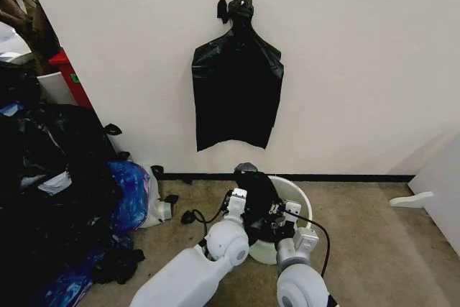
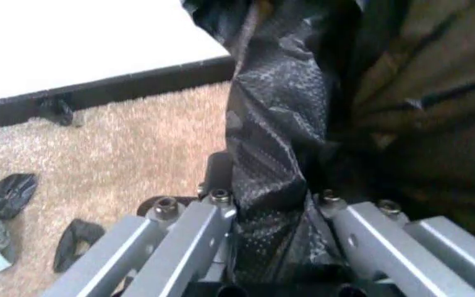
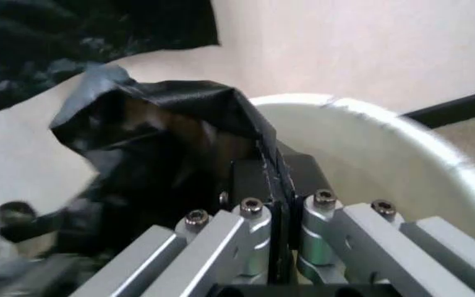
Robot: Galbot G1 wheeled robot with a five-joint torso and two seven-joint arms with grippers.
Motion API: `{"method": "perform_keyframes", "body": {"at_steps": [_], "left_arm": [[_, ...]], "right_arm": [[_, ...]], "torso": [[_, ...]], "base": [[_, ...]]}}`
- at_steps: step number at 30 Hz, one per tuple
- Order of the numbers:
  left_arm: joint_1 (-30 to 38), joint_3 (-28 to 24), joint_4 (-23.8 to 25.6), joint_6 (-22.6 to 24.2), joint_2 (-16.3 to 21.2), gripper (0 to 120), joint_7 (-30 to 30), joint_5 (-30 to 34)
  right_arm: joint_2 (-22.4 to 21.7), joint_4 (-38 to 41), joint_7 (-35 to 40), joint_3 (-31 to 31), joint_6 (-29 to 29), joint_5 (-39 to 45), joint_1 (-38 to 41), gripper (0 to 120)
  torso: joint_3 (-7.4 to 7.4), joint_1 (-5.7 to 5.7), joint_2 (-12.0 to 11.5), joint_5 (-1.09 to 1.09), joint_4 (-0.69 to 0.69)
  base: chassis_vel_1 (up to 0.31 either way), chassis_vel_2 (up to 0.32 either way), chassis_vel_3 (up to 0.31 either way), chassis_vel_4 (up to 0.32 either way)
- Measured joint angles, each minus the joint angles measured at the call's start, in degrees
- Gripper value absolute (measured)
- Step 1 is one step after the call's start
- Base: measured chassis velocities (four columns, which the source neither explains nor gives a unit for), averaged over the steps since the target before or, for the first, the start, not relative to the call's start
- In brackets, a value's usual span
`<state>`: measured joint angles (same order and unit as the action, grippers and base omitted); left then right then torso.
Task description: Place the garbage bag over the trash bin.
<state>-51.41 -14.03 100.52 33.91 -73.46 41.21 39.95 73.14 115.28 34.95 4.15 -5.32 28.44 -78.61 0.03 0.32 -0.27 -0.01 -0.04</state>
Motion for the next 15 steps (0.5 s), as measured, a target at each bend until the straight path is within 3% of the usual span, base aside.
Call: {"method": "perform_keyframes", "body": {"at_steps": [6,15], "left_arm": [[-1.69,4.38,2.29,-4.13,2.54,5,-4.67,-0.59],[-5.97,7.94,5.28,-11.49,8.04,4,-15.38,-9.87]], "right_arm": [[-0.20,-0.08,-0.16,1.19,0.18,0.12,-0.08,0],[-0.59,0.09,-0.92,3.13,0.99,0.17,0.01,0]], "torso": [[0.00,0.00,0.00,0.02,0.02],[0.00,0.00,0.00,0.02,0.01]], "base": [[0.000,0.000,0.000,0.000],[0.000,0.000,0.000,0.000]]}}
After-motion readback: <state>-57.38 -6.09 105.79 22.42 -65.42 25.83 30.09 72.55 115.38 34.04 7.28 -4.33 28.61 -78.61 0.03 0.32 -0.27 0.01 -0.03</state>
